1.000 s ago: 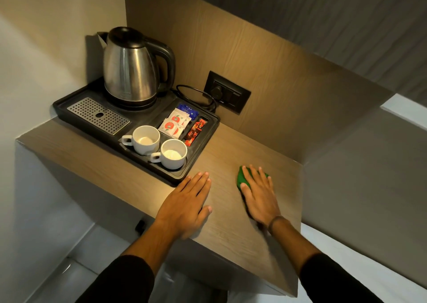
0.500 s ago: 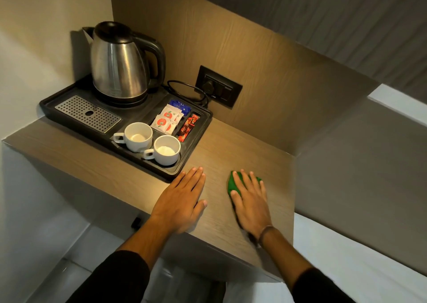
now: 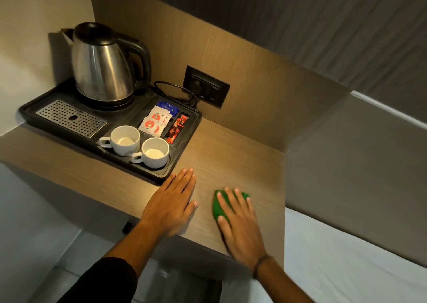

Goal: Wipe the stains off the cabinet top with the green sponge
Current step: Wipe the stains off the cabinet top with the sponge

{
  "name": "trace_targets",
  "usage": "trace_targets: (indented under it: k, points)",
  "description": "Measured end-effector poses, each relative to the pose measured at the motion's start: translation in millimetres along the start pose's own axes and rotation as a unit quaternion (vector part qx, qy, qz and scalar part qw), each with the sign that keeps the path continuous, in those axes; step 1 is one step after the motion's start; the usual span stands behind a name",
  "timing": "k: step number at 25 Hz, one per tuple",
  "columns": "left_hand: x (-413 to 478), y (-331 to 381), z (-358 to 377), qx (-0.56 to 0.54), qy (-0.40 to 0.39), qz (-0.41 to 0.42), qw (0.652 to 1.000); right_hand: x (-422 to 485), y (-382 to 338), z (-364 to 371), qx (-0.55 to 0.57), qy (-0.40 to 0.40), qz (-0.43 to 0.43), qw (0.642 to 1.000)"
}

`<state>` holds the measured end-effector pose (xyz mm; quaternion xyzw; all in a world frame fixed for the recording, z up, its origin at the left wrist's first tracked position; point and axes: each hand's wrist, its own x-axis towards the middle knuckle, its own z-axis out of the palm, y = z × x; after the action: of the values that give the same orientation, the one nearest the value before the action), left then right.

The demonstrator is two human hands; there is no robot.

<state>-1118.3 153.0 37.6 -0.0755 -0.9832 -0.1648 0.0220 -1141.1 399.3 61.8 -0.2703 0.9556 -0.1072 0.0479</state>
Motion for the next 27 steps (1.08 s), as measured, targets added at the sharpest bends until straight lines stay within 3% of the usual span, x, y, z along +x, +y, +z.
trace_targets:
  k: [3,7,10,12,16,18,22,27]
  points:
    - [-0.2,-1.5,-0.6,-0.009,-0.003,0.000,1.000,-62.5,32.9,7.8,-0.017,-0.019,-0.033,0.999]
    - [-0.4,-1.1,-1.2,-0.018,-0.009,-0.003,1.000,-29.9,81.1,-21.5,0.009,0.024,0.041,0.999]
    - [0.1,-0.4,-0.1,-0.013,-0.003,0.001,1.000,53.5,59.4,-32.1,-0.002,0.040,0.102,0.994]
    - [0.0,-0.5,-0.4,-0.009,-0.001,0.002,1.000,73.7,33.7,-22.9,-0.005,0.033,0.093,0.995]
    - [0.0,-1.1,-1.4,0.002,-0.010,-0.002,1.000,3.9,30.6,-4.1,0.001,0.014,0.007,1.000]
    - [-0.7,-0.4,-1.0,0.007,-0.016,0.001,1.000,-6.2,49.3,-11.7,0.002,0.023,0.032,0.999]
    - [0.3,0.9,-6.2,0.010,-0.021,0.005,1.000,64.2,34.4,-23.7,0.003,0.046,0.147,0.988]
    - [1.3,4.2,-12.5,0.011,-0.039,0.000,0.999,42.3,20.0,-1.4,0.008,0.048,0.085,0.995]
